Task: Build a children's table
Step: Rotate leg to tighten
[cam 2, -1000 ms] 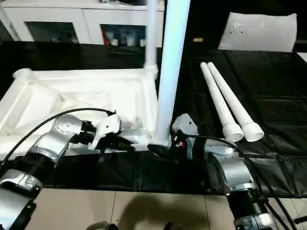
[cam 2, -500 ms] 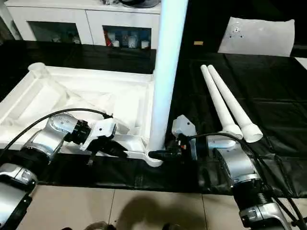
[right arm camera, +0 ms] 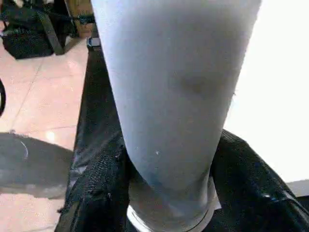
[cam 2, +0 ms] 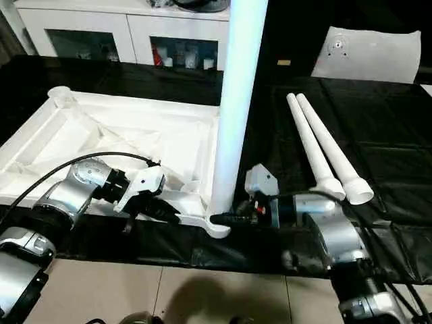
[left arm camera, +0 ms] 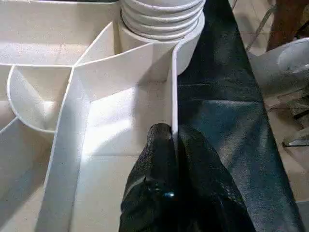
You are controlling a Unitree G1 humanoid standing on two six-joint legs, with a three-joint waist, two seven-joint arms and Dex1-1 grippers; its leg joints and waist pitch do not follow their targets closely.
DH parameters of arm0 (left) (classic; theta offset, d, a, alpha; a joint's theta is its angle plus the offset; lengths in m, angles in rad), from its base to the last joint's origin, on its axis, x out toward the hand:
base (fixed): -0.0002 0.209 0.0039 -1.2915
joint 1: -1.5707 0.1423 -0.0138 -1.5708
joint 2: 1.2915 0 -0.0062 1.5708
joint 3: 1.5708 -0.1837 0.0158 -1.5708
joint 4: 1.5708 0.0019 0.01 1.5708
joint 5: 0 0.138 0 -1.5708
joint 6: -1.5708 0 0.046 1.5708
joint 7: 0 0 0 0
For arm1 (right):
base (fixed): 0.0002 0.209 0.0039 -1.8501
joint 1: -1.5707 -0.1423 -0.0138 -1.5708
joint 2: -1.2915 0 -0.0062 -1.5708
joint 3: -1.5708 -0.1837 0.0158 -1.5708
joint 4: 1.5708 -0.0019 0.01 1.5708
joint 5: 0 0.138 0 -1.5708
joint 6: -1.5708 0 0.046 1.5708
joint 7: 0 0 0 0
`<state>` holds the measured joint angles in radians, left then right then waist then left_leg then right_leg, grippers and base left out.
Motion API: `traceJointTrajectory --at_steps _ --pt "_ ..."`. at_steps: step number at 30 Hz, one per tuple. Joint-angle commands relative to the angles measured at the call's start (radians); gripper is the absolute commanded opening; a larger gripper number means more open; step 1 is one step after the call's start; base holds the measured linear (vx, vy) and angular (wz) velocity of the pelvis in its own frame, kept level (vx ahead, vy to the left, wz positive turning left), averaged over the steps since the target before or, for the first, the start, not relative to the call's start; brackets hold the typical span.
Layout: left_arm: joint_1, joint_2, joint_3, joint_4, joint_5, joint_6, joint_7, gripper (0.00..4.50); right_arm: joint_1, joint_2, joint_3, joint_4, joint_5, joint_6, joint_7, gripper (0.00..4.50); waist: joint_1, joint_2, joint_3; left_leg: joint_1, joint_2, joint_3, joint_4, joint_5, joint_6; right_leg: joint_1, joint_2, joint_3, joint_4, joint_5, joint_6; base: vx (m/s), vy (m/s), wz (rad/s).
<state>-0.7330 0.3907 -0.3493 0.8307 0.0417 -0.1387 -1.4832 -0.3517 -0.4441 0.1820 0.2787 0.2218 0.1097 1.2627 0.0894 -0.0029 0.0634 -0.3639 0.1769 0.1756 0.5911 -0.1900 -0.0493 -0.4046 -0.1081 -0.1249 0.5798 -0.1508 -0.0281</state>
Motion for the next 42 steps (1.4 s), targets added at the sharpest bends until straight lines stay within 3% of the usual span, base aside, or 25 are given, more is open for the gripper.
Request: traceJointTrajectory --at_steps 1,6,9,11,14,15,16,18,19,23,24,25,26,27,28,29,32,33,35,38,40,42 --pt "0.0 -0.006 -0.015 0.008 0.02 0.008 0.009 0.0 0.031 0.022 0.048 -0.033 0.02 0.034 0.022 2.02 0.0 -0.004 -0.068 0.007 0.063 -0.014 -0.075 -0.214 0.061 0.057 -0.064 0.063 -0.066 -0.313 -0.189 0.0 0.0 0.0" --pt "-0.003 -0.011 -0.006 0.011 0.017 0.029 0.023 0.0 0.047 0.04 0.043 -0.055 0.039 0.067 0.003 2.02 0.001 -0.006 -0.068 0.007 0.063 -0.015 -0.076 -0.225 0.049 0.059 -0.066 0.064 -0.068 -0.335 -0.18 0.0 0.0 0.0" --pt "-0.011 -0.038 0.021 0.004 -0.006 0.088 0.066 0.0 0.062 0.07 0.038 -0.071 0.044 0.145 -0.062 2.02 0.001 -0.005 -0.065 0.009 0.062 -0.016 -0.079 -0.238 0.043 0.058 -0.066 0.063 -0.071 -0.355 -0.175 0.0 0.0 0.0" --pt "-0.013 -0.048 0.031 0.002 -0.013 0.107 0.086 0.0 0.065 0.076 0.04 -0.074 0.04 0.164 -0.081 2.02 -0.003 -0.005 -0.061 0.012 0.061 -0.017 -0.081 -0.265 0.033 0.057 -0.065 0.063 -0.077 -0.401 -0.166 0.0 0.0 0.0" --pt "-0.026 -0.101 0.077 -0.006 -0.038 0.191 0.206 0.0 0.073 0.125 0.033 -0.063 0.003 0.186 -0.199 2.02 -0.008 -0.007 -0.055 0.023 0.056 -0.021 -0.081 -0.326 0.011 0.05 -0.07 0.058 -0.098 -0.555 -0.113 0.0 0.0 0.0" --pt "-0.033 -0.135 0.104 -0.01 -0.053 0.235 0.277 0.0 0.069 0.169 0.014 -0.042 -0.015 0.198 -0.29 2.02 -0.012 -0.003 -0.049 0.027 0.054 -0.024 -0.081 -0.354 -0.001 0.044 -0.069 0.053 -0.106 -0.612 -0.093 0.0 0.0 0.0" --pt "-0.036 -0.151 0.116 -0.012 -0.06 0.255 0.31 0.0 0.066 0.192 0.003 -0.032 -0.021 0.206 -0.333 2.02 -0.018 -0.009 -0.05 0.032 0.05 -0.028 -0.078 -0.374 -0.014 0.041 -0.07 0.045 -0.115 -0.663 -0.07 0.0 0.0 0.0" --pt "-0.044 -0.201 0.141 -0.019 -0.069 0.299 0.409 0.0 0.052 0.265 -0.041 -0.004 -0.023 0.236 -0.462 2.02 -0.033 -0.007 -0.047 0.027 0.047 -0.036 -0.079 -0.399 -0.02 0.044 -0.069 0.034 -0.124 -0.704 -0.035 0.0 0.0 0.0" --pt "-0.046 -0.226 0.151 -0.027 -0.071 0.317 0.449 0.0 0.045 0.298 -0.057 0.006 -0.022 0.251 -0.518 2.01 -0.044 -0.006 -0.046 0.035 0.046 -0.036 -0.076 -0.425 -0.017 0.038 -0.067 0.03 -0.133 -0.716 -0.023 0.0 0.0 0.0" --pt "-0.065 -0.305 0.188 -0.022 -0.071 0.36 0.606 0.0 0.005 0.39 -0.09 0.064 -0.044 0.267 -0.696 2.01 -0.077 -0.002 -0.045 0.03 0.045 -0.045 -0.08 -0.481 -0.01 0.046 -0.065 0.011 -0.145 -0.705 -0.006 0.0 0.0 0.0" --pt "-0.072 -0.324 0.198 -0.017 -0.07 0.369 0.649 0.0 -0.01 0.415 -0.101 0.085 -0.054 0.269 -0.749 2.01 -0.085 0.01 -0.046 0.032 0.048 -0.047 -0.082 -0.489 -0.012 0.047 -0.067 0.011 -0.144 -0.687 -0.012 0.0 0.0 0.0" --pt "-0.084 -0.363 0.213 -0.009 -0.061 0.38 0.739 0.0 -0.05 0.469 -0.132 0.138 -0.081 0.266 -0.865 2.01 -0.097 0.01 -0.046 0.029 0.048 -0.051 -0.084 -0.508 -0.012 0.051 -0.065 0.001 -0.148 -0.669 -0.011 0.0 0.0 0.0" --pt "-0.086 -0.372 0.216 -0.009 -0.058 0.383 0.761 0.0 -0.061 0.484 -0.14 0.152 -0.09 0.264 -0.894 2.01 -0.105 0.014 -0.045 0.03 0.05 -0.052 -0.086 -0.526 -0.015 0.05 -0.064 -0.003 -0.148 -0.661 -0.013 0.0 0.0 0.0" --pt "-0.094 -0.386 0.215 0.001 -0.048 0.374 0.797 0.0 -0.09 0.51 -0.16 0.182 -0.089 0.249 -0.94 2.01 -0.116 0.015 -0.045 0.031 0.052 -0.056 -0.088 -0.558 -0.019 0.057 -0.064 -0.013 -0.152 -0.651 -0.005 0.0 0.0 0.0" --pt "-0.094 -0.386 0.215 0.001 -0.048 0.374 0.797 0.0 -0.09 0.51 -0.16 0.182 -0.089 0.249 -0.94 2.01 -0.124 0.021 -0.043 0.036 0.054 -0.057 -0.092 -0.592 -0.019 0.054 -0.064 -0.012 -0.153 -0.636 -0.006 0.0 0.0 0.0" --pt "-0.107 -0.401 0.201 0.013 -0.024 0.357 0.844 0.0 -0.143 0.556 -0.203 0.223 -0.083 0.233 -1.03 2.01 -0.126 0.018 -0.043 0.039 0.053 -0.057 -0.091 -0.596 -0.018 0.053 -0.064 -0.013 -0.155 -0.63 -0.007 0.0 0.0 0.0" --pt "-0.111 -0.394 0.184 0.011 -0.003 0.331 0.841 0.0 -0.159 0.574 -0.219 0.219 -0.084 0.213 -1.055 2.01 -0.133 0.02 -0.046 0.032 0.048 -0.054 -0.09 -0.557 -0.007 0.056 -0.075 -0.003 -0.153 -0.612 -0.022 0.0 0.0 0.0" --pt "-0.11 -0.39 0.18 0.01 0.0 0.323 0.834 0.0 -0.158 0.571 -0.215 0.214 -0.093 0.208 -1.058 2.36 -0.13 0.017 -0.047 0.029 0.047 -0.052 -0.091 -0.527 -0.002 0.054 -0.076 0.005 -0.15 -0.595 -0.032 0.0 0.0 0.0" --pt "-0.101 -0.366 0.157 0.006 0.015 0.274 0.786 0.0 -0.146 0.558 -0.215 0.198 -0.102 0.2 -1.062 2.36 -0.122 0.013 -0.055 0.017 0.05 -0.045 -0.093 -0.44 0.017 0.057 -0.079 0.023 -0.134 -0.508 -0.074 0.0 0.0 0.0" --pt "-0.094 -0.354 0.152 0.002 0.025 0.265 0.766 0.0 -0.143 0.553 -0.227 0.201 -0.113 0.188 -1.07 2.79 -0.11 0.011 -0.061 0.009 0.053 -0.035 -0.092 -0.352 0.037 0.059 -0.076 0.039 -0.113 -0.396 -0.125 0.0 0.0 0.0" --pt "-0.086 -0.334 0.138 0.002 0.033 0.222 0.731 0.0 -0.138 0.536 -0.239 0.19 -0.136 0.139 -1.097 2.94 -0.101 -0.001 -0.067 0.0 0.048 -0.025 -0.085 -0.283 0.061 0.059 -0.075 0.051 -0.096 -0.346 -0.151 0.0 0.0 0.0" --pt "-0.08 -0.32 0.13 0.002 0.035 0.181 0.708 0.0 -0.125 0.518 -0.256 0.151 -0.13 0.115 -1.096 3.21 -0.091 -0.005 -0.074 0.001 0.044 -0.018 -0.075 -0.218 0.084 0.054 -0.071 0.061 -0.085 -0.3 -0.17 0.014 -0.032 0.02"
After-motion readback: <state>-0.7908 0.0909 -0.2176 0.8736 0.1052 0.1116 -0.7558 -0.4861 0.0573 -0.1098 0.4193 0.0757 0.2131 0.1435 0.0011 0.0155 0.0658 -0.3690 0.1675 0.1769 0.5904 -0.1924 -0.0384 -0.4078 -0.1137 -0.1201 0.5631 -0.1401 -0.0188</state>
